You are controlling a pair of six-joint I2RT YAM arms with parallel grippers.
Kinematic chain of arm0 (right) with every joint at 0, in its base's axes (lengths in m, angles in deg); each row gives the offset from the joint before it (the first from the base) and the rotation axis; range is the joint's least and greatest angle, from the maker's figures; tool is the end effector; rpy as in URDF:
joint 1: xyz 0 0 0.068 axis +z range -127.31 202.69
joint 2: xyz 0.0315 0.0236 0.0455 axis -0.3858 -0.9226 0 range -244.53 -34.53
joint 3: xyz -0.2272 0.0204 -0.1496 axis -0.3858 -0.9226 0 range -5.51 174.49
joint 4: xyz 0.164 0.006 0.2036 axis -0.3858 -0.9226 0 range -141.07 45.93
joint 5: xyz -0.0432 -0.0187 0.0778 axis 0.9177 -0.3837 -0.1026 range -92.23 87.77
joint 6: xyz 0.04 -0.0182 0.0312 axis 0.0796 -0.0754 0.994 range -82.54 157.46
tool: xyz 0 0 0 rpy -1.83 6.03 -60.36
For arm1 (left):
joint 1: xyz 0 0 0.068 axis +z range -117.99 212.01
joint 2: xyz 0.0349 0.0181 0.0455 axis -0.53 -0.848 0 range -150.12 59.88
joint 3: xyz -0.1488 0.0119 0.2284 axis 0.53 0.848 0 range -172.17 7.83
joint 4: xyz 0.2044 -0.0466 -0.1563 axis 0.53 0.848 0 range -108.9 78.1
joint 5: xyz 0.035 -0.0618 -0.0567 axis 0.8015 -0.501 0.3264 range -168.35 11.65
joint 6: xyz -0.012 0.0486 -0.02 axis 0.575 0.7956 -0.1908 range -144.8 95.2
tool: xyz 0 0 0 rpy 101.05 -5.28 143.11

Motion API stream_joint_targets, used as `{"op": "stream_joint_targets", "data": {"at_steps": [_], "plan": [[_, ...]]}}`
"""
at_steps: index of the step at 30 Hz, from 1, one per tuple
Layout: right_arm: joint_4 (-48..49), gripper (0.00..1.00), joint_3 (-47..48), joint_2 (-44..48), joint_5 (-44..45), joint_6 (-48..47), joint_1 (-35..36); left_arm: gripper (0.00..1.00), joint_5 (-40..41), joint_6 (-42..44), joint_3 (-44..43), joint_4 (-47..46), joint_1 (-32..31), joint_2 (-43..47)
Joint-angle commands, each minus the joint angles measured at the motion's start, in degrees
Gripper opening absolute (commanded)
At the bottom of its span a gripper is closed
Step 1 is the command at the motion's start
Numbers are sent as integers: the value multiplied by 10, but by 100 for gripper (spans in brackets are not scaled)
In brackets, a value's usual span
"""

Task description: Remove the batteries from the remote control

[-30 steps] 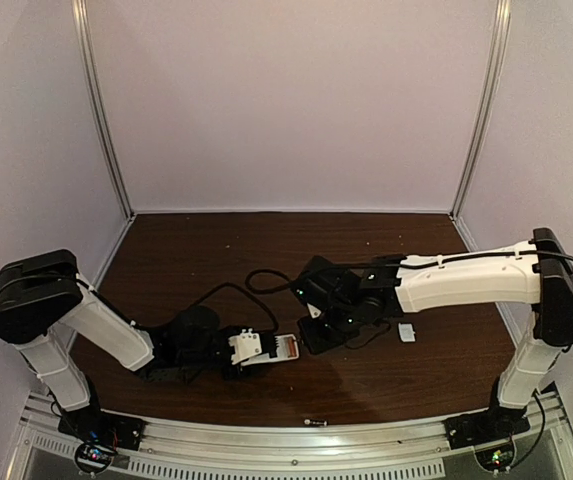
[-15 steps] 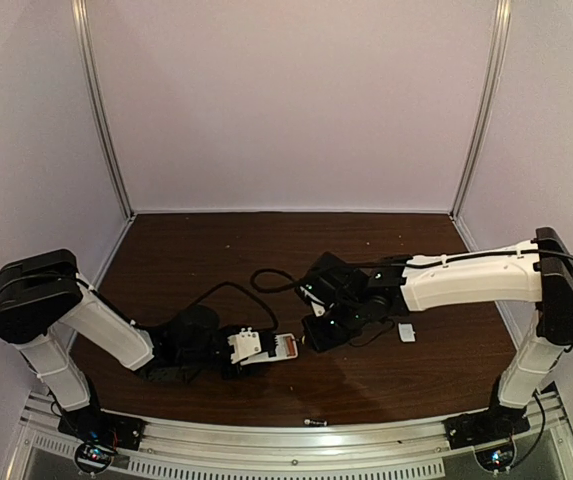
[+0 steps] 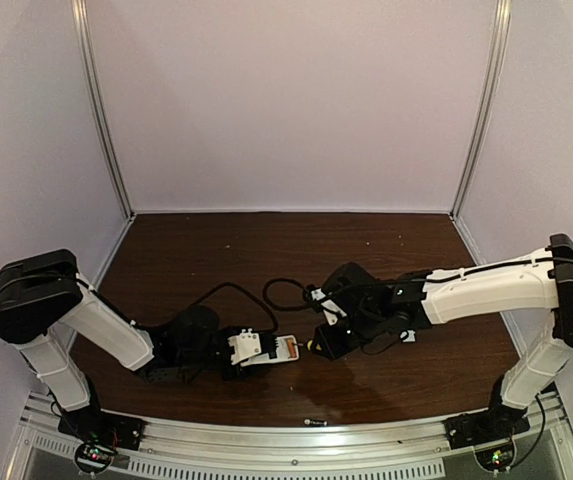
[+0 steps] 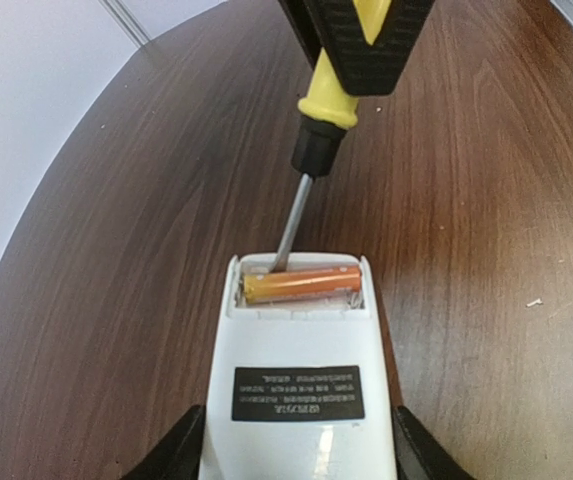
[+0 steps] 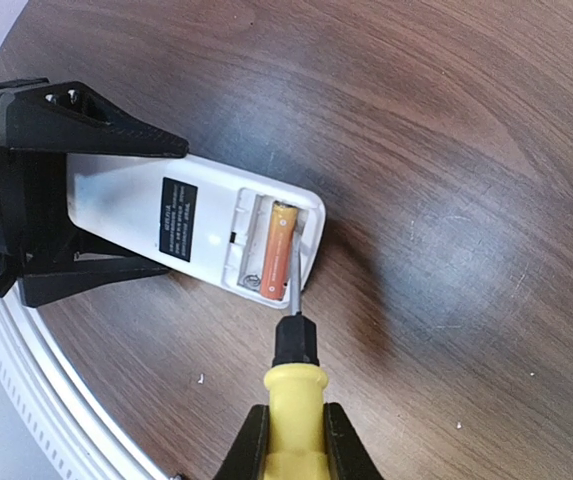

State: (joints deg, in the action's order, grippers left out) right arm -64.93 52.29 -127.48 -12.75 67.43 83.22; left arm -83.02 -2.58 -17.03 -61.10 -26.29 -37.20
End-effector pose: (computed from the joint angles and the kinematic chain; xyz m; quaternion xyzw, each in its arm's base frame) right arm 0.1564 0.2900 0.1947 -0.2768 0.9116 0.2685 0.1426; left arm 0.1444 -0.2391 0.1058 0.5748 0.6472 -0.1882 0.4640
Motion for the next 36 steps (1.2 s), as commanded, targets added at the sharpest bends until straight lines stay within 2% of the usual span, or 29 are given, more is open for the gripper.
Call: {"op": "stream_joint_targets", "data": {"at_steps": [1, 13, 24, 36], "plan": [[14, 0, -27, 14, -22, -31, -1, 0, -17, 8, -12, -50, -4, 3], [23, 0, -40, 36, -12, -79, -1, 0, -18, 8, -12, -49, -5, 5], [-58, 0, 20, 33, 16, 38, 2, 0, -17, 9, -12, -50, -5, 3], [-123, 0, 50, 33, 35, 80, 27, 0, -12, 9, -12, -49, -5, 3]]}}
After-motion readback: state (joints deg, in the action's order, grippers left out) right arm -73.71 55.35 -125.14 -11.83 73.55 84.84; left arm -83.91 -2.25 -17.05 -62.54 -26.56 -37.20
